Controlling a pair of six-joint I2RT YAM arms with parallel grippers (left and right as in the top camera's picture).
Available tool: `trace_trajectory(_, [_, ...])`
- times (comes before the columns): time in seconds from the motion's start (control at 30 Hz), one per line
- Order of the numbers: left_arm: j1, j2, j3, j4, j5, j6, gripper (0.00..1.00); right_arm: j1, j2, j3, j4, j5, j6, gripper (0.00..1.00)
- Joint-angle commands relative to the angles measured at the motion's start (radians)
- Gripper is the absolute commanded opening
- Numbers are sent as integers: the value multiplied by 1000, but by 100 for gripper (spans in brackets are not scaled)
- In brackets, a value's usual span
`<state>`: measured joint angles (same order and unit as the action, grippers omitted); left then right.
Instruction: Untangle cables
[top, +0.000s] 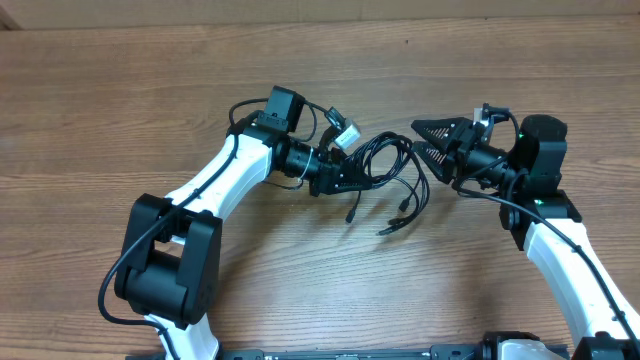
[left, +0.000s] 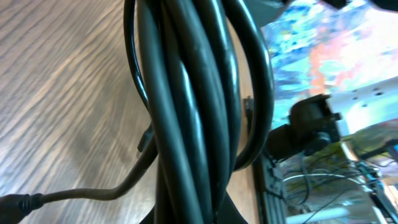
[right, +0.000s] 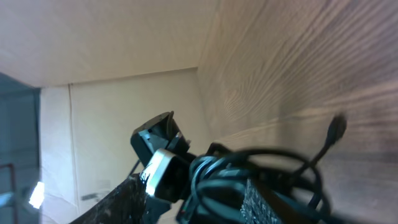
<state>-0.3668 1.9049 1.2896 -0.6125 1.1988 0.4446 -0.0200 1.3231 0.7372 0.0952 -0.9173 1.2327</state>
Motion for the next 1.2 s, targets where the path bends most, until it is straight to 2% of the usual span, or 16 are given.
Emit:
trace_trajectory(0.0, [-7, -10, 22, 5, -35, 3, 5, -7, 2, 14, 3, -19, 80, 50])
trace_trajectory(0.27, [-15, -10, 22, 26, -31, 0, 4, -7, 2, 14, -32, -19, 80, 48])
trace_trajectory(0.47, [-16, -10, 22, 40, 42, 0, 4, -7, 2, 14, -103, 47, 79, 48])
trace_trajectory(0.63, [-17, -10, 22, 37, 48, 0, 4, -7, 2, 14, -105, 57, 80, 47])
trace_trajectory(1.17, [-79, -10, 22, 42, -47, 16, 4, -7, 2, 14, -105, 52, 80, 46])
